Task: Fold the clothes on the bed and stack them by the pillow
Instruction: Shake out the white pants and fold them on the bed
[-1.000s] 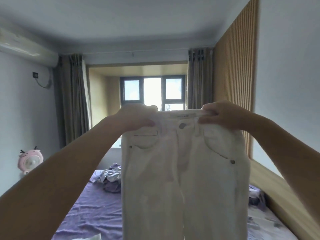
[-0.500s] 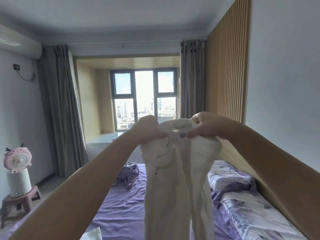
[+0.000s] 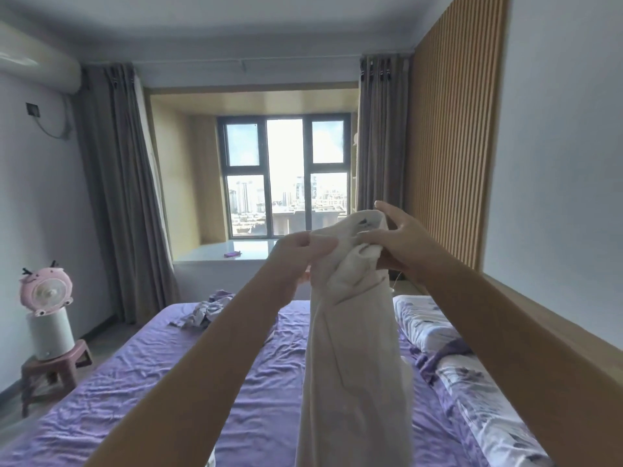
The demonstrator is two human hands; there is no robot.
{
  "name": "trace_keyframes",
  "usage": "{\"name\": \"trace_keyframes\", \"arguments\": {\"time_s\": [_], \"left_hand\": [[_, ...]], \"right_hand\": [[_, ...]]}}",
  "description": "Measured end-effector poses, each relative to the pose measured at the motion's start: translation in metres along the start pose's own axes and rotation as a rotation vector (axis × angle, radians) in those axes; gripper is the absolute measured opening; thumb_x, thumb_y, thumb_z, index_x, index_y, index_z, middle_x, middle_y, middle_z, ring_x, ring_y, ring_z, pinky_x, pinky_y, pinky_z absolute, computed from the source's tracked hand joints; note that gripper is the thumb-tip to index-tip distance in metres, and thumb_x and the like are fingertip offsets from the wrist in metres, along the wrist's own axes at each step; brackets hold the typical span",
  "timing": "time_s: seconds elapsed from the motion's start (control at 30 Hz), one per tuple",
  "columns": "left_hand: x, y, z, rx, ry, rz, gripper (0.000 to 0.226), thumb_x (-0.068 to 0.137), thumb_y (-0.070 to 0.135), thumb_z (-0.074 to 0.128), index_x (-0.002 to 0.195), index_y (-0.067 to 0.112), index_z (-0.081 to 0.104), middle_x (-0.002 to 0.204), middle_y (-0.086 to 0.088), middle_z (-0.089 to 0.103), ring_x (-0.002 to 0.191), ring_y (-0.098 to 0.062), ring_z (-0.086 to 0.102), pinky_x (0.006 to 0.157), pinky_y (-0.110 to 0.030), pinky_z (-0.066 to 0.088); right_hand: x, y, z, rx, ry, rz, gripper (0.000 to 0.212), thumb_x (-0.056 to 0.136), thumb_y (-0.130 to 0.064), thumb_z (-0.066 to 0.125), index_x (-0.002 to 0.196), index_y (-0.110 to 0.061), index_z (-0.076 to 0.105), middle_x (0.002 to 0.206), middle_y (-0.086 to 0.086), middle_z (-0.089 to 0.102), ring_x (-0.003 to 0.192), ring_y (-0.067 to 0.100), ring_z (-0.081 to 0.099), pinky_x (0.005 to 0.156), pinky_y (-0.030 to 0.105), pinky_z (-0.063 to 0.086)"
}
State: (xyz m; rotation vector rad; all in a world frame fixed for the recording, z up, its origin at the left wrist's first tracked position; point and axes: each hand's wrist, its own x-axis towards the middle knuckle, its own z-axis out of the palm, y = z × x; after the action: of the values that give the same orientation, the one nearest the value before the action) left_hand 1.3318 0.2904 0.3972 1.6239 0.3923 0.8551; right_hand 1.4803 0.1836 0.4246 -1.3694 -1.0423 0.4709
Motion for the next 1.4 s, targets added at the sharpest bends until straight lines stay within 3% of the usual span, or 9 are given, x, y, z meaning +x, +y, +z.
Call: {"name": "trace_keyframes", "arguments": {"time_s": [0.13, 0.3, 0.53, 0.63, 0.73, 0.87, 1.03, 1.27, 1.4], "left_hand": [[-0.002, -0.016, 0.001, -0.226, 0.065, 0.002, 0.019, 0.091, 0.023, 0.060, 0.093, 0.008, 0.071, 0.091, -0.010, 0.071, 0.079, -0.020, 0.066, 0.073, -0.032, 0.053], [-0.008, -0.024, -0.003, -0.285, 0.087, 0.020, 0.027, 0.093, 0.029, 0.055, 0.095, 0.006, 0.071, 0.092, -0.013, 0.071, 0.080, -0.023, 0.066, 0.076, -0.036, 0.051], [-0.020, -0.031, 0.012, -0.329, 0.058, -0.010, 0.028, 0.098, 0.018, 0.047, 0.103, -0.004, 0.064, 0.099, -0.022, 0.056, 0.090, -0.029, 0.049, 0.077, -0.037, 0.043], [-0.023, -0.034, 0.011, -0.301, 0.052, -0.036, 0.040, 0.099, 0.026, 0.043, 0.105, -0.010, 0.061, 0.099, -0.025, 0.059, 0.090, -0.031, 0.055, 0.085, -0.041, 0.046], [-0.024, -0.031, 0.007, -0.293, -0.016, -0.064, 0.052, 0.093, 0.045, 0.048, 0.105, -0.003, 0.066, 0.102, -0.023, 0.066, 0.092, -0.029, 0.063, 0.088, -0.040, 0.051], [-0.025, -0.035, -0.002, -0.091, -0.119, 0.095, 0.035, 0.078, 0.020, 0.072, 0.107, 0.004, 0.062, 0.101, -0.010, 0.069, 0.093, -0.019, 0.065, 0.080, -0.031, 0.054], [-0.027, -0.031, -0.012, 0.081, -0.147, 0.200, 0.018, 0.086, 0.013, 0.067, 0.101, 0.007, 0.059, 0.089, -0.004, 0.065, 0.081, -0.013, 0.061, 0.073, -0.028, 0.051], [-0.020, -0.024, -0.025, 0.050, -0.072, 0.254, 0.014, 0.083, 0.024, 0.066, 0.096, 0.021, 0.063, 0.089, 0.004, 0.069, 0.081, -0.010, 0.065, 0.069, -0.024, 0.054], [-0.009, -0.016, -0.031, 0.107, -0.028, 0.221, 0.012, 0.086, 0.023, 0.067, 0.098, 0.022, 0.064, 0.095, -0.001, 0.070, 0.087, -0.016, 0.065, 0.080, -0.038, 0.055]], "right_hand": [[-0.010, 0.009, 0.011, 0.200, -0.131, 0.009, 0.033, 0.090, 0.001, 0.044, 0.119, -0.005, 0.060, 0.095, 0.017, 0.069, 0.077, 0.023, 0.070, 0.064, 0.032, 0.059], [-0.032, 0.028, 0.018, 0.071, -0.372, -0.167, 0.036, 0.087, -0.007, 0.060, 0.121, -0.019, 0.061, 0.118, 0.007, 0.062, 0.103, 0.017, 0.065, 0.081, 0.031, 0.056], [-0.029, 0.043, 0.034, -0.790, 0.307, -0.730, 0.038, 0.067, -0.053, 0.071, 0.099, -0.033, 0.064, 0.108, 0.002, 0.047, 0.097, 0.016, 0.045, 0.084, 0.025, 0.033], [-0.026, 0.051, 0.033, -0.809, 0.284, -0.797, 0.034, 0.065, -0.060, 0.067, 0.089, -0.038, 0.057, 0.111, -0.014, 0.041, 0.104, 0.008, 0.037, 0.100, 0.028, 0.024], [-0.019, 0.055, 0.033, -0.970, 0.289, -0.675, 0.033, 0.069, -0.069, 0.060, 0.082, -0.039, 0.059, 0.109, -0.021, 0.044, 0.107, 0.009, 0.042, 0.093, 0.003, -0.002], [-0.016, 0.046, 0.033, -0.941, 0.333, -0.719, 0.047, 0.071, -0.071, 0.049, 0.088, -0.029, 0.056, 0.102, -0.013, 0.052, 0.103, 0.015, 0.047, 0.099, 0.037, 0.033], [-0.017, 0.038, -0.003, -1.112, 0.233, -0.702, 0.075, 0.070, -0.076, 0.043, 0.119, -0.021, 0.055, 0.124, -0.002, 0.057, 0.132, 0.021, 0.036, 0.115, 0.051, 0.010], [-0.043, 0.099, -0.023, 0.071, -0.173, -0.161, 0.086, 0.059, -0.036, 0.084, 0.133, -0.020, 0.042, 0.127, 0.003, 0.060, 0.111, 0.019, 0.061, 0.084, 0.032, 0.054], [-0.041, 0.120, 0.006, 0.148, 0.111, -0.180, 0.046, 0.058, -0.032, 0.086, 0.099, -0.032, 0.065, 0.095, -0.007, 0.073, 0.084, 0.009, 0.069, 0.061, 0.018, 0.053]]}}
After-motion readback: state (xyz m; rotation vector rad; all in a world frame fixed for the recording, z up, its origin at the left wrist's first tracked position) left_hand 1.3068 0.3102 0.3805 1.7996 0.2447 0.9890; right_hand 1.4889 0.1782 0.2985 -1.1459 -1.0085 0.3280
